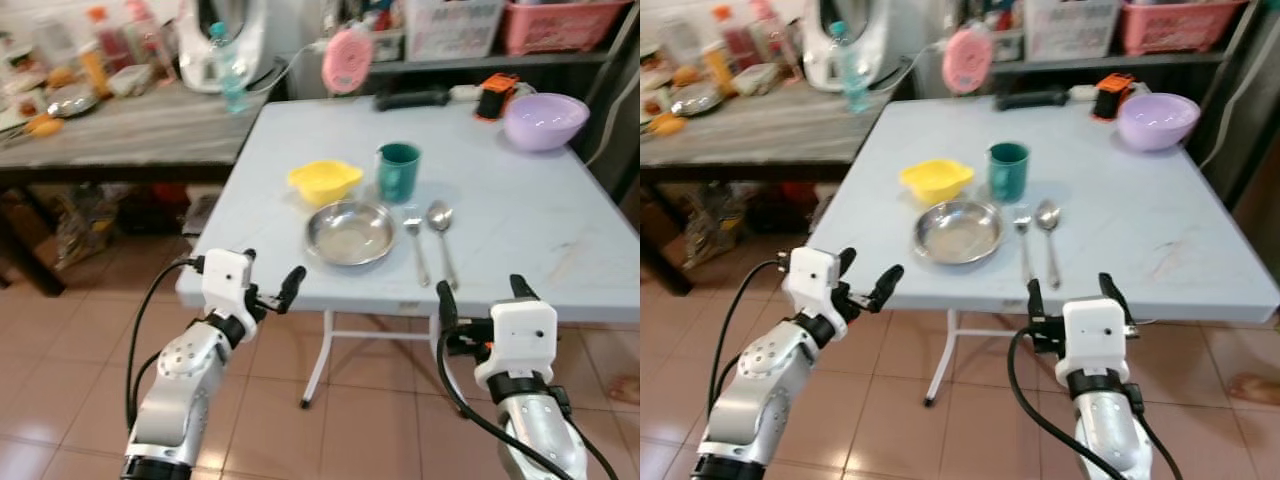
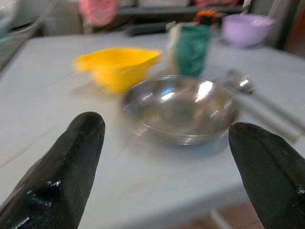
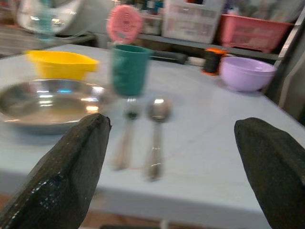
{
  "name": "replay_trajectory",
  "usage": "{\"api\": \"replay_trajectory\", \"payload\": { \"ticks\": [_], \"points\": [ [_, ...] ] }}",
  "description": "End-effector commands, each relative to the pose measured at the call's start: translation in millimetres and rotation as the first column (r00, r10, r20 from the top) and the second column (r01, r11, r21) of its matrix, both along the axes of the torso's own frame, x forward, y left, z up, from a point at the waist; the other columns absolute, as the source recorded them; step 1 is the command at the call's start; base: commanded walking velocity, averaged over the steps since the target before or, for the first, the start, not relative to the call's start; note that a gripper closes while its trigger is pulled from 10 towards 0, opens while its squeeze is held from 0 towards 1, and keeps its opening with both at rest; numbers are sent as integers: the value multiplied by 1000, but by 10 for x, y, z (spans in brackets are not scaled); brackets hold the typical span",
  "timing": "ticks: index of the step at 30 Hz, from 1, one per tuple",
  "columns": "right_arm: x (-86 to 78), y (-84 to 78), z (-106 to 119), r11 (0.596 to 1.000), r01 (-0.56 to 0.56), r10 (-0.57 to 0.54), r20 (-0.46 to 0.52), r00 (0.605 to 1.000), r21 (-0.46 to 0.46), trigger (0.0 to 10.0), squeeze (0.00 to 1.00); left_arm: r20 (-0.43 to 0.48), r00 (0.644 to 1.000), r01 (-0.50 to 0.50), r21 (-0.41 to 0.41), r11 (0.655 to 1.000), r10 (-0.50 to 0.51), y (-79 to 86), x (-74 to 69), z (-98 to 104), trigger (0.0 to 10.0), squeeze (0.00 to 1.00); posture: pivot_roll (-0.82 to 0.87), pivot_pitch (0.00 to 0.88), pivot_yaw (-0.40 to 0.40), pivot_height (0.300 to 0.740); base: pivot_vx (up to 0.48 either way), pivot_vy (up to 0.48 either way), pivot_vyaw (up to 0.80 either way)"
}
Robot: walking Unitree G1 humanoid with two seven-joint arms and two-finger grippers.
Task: Setting the table
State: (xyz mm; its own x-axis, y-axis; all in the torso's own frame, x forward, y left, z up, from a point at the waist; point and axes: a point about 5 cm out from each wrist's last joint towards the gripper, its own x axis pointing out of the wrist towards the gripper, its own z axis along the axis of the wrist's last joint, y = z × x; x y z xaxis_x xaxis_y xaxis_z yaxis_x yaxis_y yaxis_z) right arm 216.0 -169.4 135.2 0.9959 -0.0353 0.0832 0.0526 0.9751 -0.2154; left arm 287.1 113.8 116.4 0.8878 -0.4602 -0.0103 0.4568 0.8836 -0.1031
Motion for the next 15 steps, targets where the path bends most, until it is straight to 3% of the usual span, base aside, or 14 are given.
{"api": "replay_trajectory", "payload": {
  "ticks": [1,8,15],
  "points": [
    [8,20,30,1000,-6,6,9,1000,10,10000,0,3,1000,1,14,1000,-1,31,-3,10,10000,0,-164,0,92,740,480,0,0],
    [1,66,10,999,-35,35,-5,999,32,10000,0,-2,1000,0,17,1000,0,29,-14,2,10000,0,-164,0,89,740,476,0,0],
    [-1,146,1,994,-85,86,-15,996,74,10000,0,-10,1000,-10,29,1000,11,53,-33,-20,10000,0,-158,5,87,740,0,0,0]
  ]
}}
